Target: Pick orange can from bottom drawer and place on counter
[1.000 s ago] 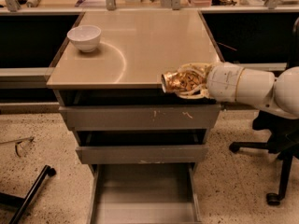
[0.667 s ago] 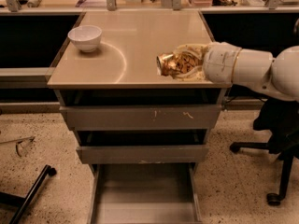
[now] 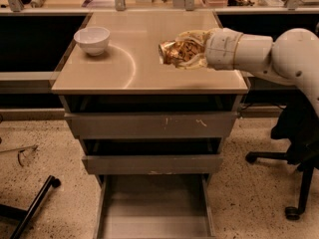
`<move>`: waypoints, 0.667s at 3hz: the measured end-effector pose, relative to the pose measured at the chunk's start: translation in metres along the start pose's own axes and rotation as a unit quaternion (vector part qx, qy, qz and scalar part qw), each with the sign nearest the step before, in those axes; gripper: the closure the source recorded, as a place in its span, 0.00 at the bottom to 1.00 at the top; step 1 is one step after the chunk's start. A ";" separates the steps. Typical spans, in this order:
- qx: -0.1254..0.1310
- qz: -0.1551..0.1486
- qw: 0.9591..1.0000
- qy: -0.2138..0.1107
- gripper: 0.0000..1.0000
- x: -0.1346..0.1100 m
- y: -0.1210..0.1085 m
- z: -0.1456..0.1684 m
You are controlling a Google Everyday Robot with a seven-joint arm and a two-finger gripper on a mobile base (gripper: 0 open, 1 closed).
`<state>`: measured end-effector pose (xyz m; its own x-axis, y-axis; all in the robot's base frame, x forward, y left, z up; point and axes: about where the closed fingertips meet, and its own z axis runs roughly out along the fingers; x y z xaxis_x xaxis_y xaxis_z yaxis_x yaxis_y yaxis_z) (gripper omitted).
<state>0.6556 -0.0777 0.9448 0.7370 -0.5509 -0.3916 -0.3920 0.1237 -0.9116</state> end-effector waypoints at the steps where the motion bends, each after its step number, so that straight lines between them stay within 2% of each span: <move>1: 0.001 -0.013 1.000 0.000 1.00 0.019 -0.006 0.033; 2: -0.017 -0.037 0.999 0.007 1.00 0.028 -0.008 0.061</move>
Offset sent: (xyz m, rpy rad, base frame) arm 0.0909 0.0536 -0.0193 -0.1694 -0.0676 0.0107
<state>0.7134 -0.0434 0.9339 0.7569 -0.5691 -0.3212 -0.3553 0.0542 -0.9332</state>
